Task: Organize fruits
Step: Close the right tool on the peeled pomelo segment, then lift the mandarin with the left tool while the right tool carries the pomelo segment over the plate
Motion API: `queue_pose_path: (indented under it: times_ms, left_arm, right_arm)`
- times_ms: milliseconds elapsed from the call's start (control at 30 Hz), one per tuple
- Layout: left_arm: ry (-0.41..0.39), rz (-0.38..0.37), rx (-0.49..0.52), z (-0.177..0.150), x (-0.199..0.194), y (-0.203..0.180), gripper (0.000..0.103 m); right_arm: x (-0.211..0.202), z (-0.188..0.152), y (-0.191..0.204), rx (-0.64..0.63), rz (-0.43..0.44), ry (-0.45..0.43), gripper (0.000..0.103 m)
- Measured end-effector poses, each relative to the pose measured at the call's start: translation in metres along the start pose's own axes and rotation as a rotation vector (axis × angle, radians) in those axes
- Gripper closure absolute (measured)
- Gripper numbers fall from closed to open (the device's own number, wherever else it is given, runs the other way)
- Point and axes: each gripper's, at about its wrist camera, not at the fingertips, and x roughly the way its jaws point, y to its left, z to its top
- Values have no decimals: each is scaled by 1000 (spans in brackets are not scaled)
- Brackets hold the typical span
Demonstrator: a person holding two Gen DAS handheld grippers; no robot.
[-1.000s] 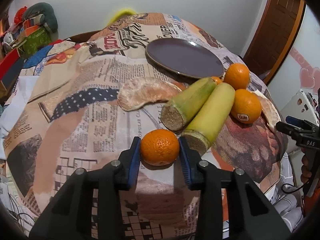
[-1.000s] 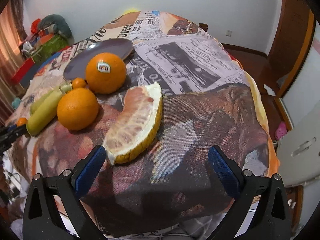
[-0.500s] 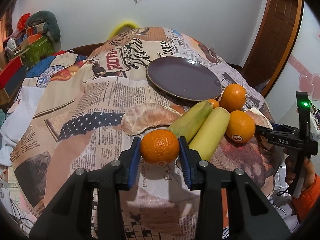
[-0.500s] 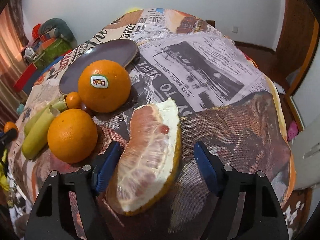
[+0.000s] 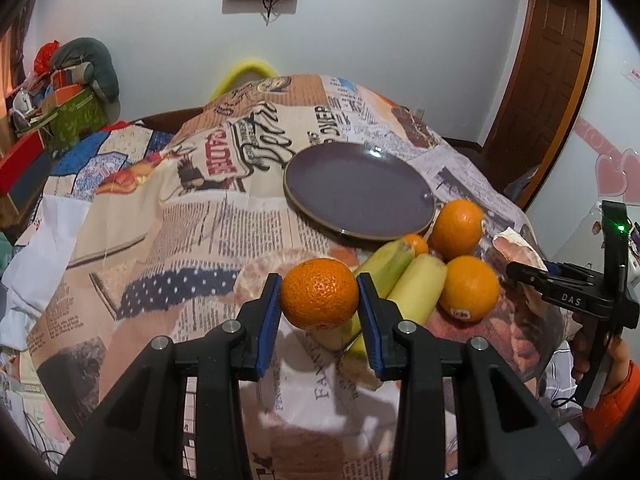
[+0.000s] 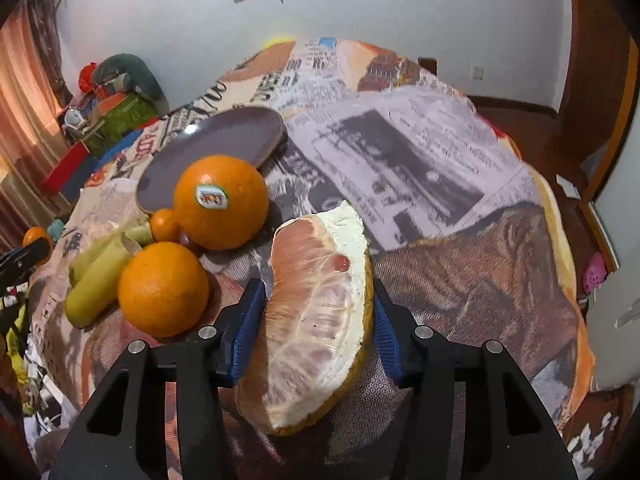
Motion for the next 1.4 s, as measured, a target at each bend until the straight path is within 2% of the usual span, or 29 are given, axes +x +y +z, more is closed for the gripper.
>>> queue_pose_path:
  times_ms: [467, 767, 1100, 1400]
  left_arm:
    - [-101, 1, 37, 50, -7, -13, 66]
    - [-161, -6, 51, 91, -2, -18, 66]
    - [-155, -8, 59, 125, 34, -20, 66]
    - [-99, -10, 56, 141, 78, -17, 66]
  right_arm:
    - [-43, 50, 15, -70, 11, -168, 55]
    - [-45, 82, 32, -114, 39, -259, 55]
    - [-24, 113, 48, -150, 78, -292, 55]
    - [18, 133, 54, -183, 107, -241, 55]
